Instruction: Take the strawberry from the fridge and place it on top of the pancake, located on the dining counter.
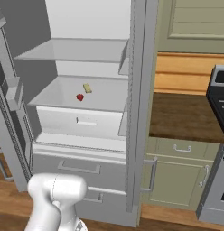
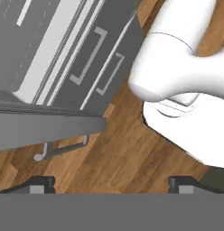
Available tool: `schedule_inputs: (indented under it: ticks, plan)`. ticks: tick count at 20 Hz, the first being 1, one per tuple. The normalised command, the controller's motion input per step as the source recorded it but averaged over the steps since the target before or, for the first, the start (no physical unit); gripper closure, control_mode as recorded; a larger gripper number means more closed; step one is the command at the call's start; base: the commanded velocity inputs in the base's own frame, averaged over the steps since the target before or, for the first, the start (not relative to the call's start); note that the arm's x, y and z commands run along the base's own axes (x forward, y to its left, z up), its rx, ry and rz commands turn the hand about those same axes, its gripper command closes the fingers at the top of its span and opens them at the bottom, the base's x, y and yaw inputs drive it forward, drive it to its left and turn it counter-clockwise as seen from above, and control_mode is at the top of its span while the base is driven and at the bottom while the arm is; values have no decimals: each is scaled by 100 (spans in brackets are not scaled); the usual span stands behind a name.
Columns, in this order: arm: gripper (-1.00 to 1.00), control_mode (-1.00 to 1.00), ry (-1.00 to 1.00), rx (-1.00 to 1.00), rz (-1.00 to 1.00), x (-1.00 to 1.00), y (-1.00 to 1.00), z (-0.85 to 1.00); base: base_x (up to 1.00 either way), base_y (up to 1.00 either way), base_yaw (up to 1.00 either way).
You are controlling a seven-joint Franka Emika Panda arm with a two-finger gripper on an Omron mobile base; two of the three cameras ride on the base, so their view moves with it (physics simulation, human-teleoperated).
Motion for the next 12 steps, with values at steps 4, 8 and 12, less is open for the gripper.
schedule_inputs:
  ticks: [4,8,12]
  plan:
    - [-100,-100,0,69,20,35,-53,25,0,0,0]
    - [-100,-100,0,61,33,37,-57,42,0,0,0]
    - [-100,-100,0,52,35,90,-9,7,0,0,0]
